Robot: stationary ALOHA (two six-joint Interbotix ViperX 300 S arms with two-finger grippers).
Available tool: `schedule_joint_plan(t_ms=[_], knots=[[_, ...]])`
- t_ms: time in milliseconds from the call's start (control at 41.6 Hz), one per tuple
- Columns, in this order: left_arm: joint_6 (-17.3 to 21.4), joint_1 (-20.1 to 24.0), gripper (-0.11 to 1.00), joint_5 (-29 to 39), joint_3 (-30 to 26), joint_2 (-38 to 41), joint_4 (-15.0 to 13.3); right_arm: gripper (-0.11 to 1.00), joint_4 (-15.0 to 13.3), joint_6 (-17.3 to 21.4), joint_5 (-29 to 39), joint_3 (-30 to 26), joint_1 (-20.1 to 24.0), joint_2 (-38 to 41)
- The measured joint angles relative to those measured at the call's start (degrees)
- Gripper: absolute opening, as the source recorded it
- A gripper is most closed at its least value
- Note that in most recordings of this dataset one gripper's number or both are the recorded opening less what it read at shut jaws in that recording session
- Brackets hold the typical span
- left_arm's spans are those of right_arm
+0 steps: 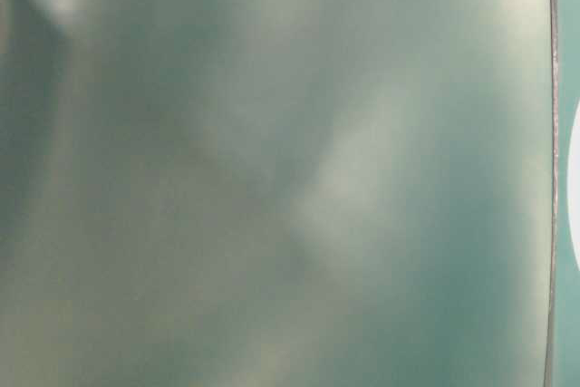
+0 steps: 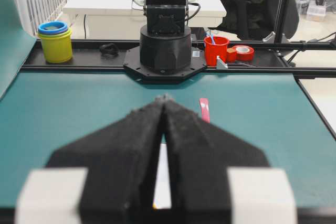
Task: Scoop the yellow hexagonal prism block from the bowl with a spoon using the right arm.
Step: 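Move the right gripper toward the pink spoon handle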
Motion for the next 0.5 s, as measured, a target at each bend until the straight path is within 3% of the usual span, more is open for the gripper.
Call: schedule_joint_plan(t_ms=[120, 336, 385, 505], knots=[[-0.4, 0.1, 0.0, 4.1, 0.0, 0.2, 0.4, 0.0, 0.1, 0.5, 0.0, 0.0, 0.0, 0.6], [-0.4, 0.1, 0.0, 4.7, 0.0, 0.3, 0.4, 0.02, 0.1, 0.7, 0.1, 0.0, 0.2, 1.6], [-0.4, 0.1, 0.0, 4.7, 0.0, 0.3, 0.4, 0.1, 0.0, 0.7, 0.1, 0.0, 0.3, 1.9], [-0.4, 0.1, 0.0, 4.7, 0.0, 0.3, 0.4, 0.43, 0.1, 0.7, 0.3, 0.3, 0.6, 2.5]])
